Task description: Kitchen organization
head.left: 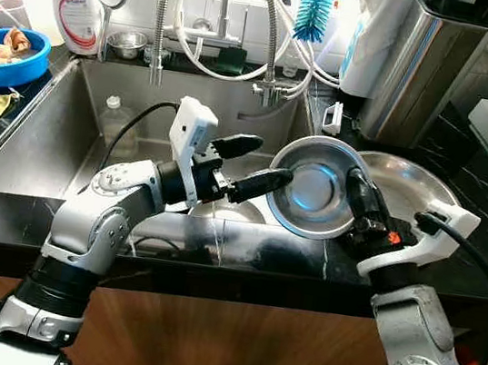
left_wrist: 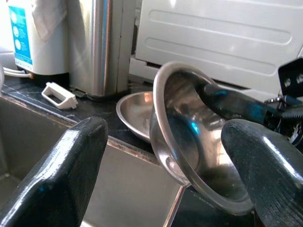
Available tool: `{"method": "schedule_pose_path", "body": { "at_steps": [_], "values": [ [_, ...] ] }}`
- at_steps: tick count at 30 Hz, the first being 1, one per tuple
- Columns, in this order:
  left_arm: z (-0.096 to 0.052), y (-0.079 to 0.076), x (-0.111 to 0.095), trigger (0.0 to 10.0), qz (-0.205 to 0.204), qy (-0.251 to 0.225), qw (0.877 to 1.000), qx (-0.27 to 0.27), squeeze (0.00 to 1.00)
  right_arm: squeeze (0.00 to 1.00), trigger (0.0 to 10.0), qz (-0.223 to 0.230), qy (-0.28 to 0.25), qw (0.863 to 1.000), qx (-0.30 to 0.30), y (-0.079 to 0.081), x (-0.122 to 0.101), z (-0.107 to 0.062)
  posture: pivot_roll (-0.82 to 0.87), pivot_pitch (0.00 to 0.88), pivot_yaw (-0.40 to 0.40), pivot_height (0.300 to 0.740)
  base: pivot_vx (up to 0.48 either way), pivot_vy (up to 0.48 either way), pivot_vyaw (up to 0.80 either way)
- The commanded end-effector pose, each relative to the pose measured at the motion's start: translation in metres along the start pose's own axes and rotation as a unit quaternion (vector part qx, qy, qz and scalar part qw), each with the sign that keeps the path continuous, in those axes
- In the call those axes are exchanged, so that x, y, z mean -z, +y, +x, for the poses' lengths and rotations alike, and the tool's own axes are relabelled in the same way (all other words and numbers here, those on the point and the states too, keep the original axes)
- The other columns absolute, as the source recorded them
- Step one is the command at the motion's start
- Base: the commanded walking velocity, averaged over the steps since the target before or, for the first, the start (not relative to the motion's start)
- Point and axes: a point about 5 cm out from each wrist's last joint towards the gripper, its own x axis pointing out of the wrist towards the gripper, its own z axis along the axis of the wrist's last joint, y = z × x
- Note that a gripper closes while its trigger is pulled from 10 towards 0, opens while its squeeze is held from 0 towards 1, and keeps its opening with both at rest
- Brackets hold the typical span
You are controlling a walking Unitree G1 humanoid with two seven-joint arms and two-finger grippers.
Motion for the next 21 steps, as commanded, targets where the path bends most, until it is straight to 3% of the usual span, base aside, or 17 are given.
{"method": "schedule_pose_path", "body": {
  "at_steps": [1, 9, 10, 11, 12, 21],
  "values": [
    [0.0007, -0.0034, -0.0002, 10.0, 0.017, 0.008, 1.000, 0.009, 0.00, 0.00, 10.0, -0.009, -0.004, 1.000, -0.001, 0.0016, -0.0028, 0.0020, 0.00, 0.047, -0.043, 0.740, 0.000, 0.000, 0.00],
    [0.0035, -0.0039, 0.0070, 10.0, 0.041, 0.034, 0.999, 0.000, 0.00, 0.00, 10.0, -0.012, -0.009, 1.000, -0.012, 0.0057, -0.0044, 0.0035, 0.00, 0.047, -0.044, 0.740, 0.000, 0.000, 0.00],
    [0.0037, -0.0035, 0.0079, 8.7, 0.045, 0.037, 0.998, -0.001, 0.00, 0.00, 10.0, -0.013, -0.009, 1.000, -0.012, 0.0057, -0.0043, 0.0036, 0.00, 0.047, -0.044, 0.740, 0.000, 0.000, 0.00],
    [0.0036, -0.0032, 0.0080, 3.3, 0.044, 0.037, 0.998, -0.003, 0.00, 0.00, 10.0, -0.013, -0.009, 1.000, -0.012, 0.0059, -0.0044, 0.0036, 0.00, 0.047, -0.044, 0.740, 0.000, 0.000, 0.00],
    [0.0034, -0.0024, 0.0079, 0.0, 0.043, 0.036, 0.998, -0.006, 0.00, 0.00, 10.0, -0.014, -0.009, 1.000, -0.013, 0.0060, -0.0045, 0.0036, 0.00, 0.047, -0.044, 0.740, 0.000, 0.000, 0.00],
    [0.0032, -0.0004, 0.0080, 0.0, 0.046, 0.034, 0.998, -0.011, 0.00, 0.00, 10.0, -0.017, -0.011, 1.000, -0.015, 0.0068, -0.0048, 0.0042, 0.00, 0.047, -0.043, 0.740, 0.000, 0.000, 0.00]
  ]
}}
